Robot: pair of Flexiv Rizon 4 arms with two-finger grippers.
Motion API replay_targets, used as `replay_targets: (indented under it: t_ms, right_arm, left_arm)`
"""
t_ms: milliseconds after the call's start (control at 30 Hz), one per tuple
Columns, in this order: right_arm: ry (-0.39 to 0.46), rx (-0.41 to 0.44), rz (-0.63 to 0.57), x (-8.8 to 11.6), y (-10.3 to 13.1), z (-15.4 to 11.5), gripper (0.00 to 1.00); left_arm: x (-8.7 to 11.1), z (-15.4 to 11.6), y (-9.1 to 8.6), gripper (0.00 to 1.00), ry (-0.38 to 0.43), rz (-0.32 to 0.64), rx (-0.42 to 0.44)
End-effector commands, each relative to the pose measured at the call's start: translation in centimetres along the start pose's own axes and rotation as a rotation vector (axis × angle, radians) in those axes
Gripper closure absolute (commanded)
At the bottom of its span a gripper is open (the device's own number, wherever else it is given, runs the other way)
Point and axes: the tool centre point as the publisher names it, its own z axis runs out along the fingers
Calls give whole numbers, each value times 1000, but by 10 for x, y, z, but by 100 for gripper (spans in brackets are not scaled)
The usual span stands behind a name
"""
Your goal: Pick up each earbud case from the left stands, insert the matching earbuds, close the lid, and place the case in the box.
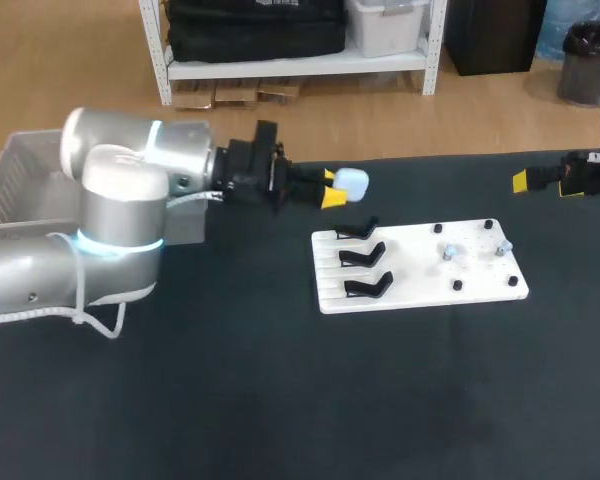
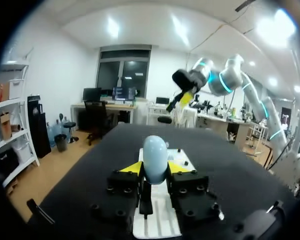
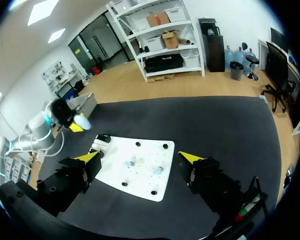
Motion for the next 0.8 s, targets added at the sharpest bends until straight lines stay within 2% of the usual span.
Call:
replay_targets:
  t_ms: [33, 67, 800]
  right_arm:
    - [1, 0, 0, 0, 0, 0, 0]
    - [1, 0, 0, 0, 0, 0, 0]
    - [1, 0, 0, 0, 0, 0, 0]
  left_arm:
    - [-20, -20, -25, 100, -71, 9, -57]
    - [-25, -24, -28, 100, -78, 12, -58]
    - [-25, -24, -28, 100, -78, 12, -58]
